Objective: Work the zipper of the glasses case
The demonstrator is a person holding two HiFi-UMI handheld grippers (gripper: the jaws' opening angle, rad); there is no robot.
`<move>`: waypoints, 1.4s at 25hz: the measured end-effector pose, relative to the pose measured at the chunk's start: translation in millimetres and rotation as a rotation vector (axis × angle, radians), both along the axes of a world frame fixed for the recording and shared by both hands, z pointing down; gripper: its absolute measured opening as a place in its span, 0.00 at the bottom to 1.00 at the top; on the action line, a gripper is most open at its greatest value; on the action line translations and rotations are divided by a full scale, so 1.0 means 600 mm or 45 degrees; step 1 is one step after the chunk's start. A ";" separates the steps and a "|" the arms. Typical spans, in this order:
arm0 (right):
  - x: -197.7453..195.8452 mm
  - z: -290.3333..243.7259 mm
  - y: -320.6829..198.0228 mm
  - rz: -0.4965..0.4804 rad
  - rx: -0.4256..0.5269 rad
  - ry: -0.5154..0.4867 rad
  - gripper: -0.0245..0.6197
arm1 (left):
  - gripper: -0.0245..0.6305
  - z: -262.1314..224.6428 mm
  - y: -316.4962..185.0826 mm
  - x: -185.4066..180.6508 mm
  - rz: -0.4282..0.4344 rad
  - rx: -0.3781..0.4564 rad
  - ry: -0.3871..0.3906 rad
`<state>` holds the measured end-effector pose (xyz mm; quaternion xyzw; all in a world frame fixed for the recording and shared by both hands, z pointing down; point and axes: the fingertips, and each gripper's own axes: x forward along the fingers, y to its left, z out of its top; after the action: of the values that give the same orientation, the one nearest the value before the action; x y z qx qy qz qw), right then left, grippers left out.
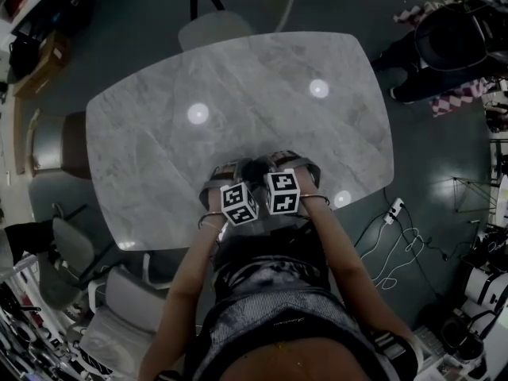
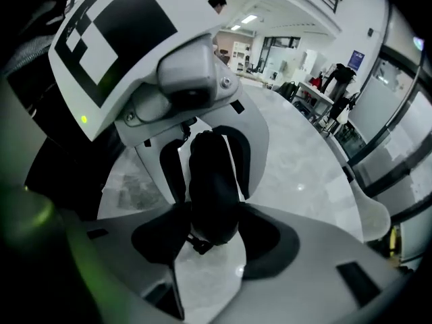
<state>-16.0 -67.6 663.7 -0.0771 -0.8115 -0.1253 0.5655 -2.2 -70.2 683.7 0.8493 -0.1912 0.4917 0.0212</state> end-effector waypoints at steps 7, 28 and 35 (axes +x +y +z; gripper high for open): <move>-0.005 -0.006 -0.007 0.016 -0.021 -0.023 0.45 | 0.50 0.021 -0.010 -0.014 -0.005 -0.009 -0.063; 0.015 -0.017 -0.016 0.217 -0.205 -0.168 0.46 | 0.45 0.024 -0.016 -0.011 0.024 -0.037 -0.005; 0.091 -0.088 -0.047 0.758 -0.588 -0.545 0.46 | 0.44 -0.011 -0.011 -0.019 -0.072 0.114 0.139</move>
<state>38.7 -95.7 611.1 0.0636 -0.9040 0.2149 0.3640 -13.6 -77.0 677.3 0.8692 -0.2353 0.4348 0.0076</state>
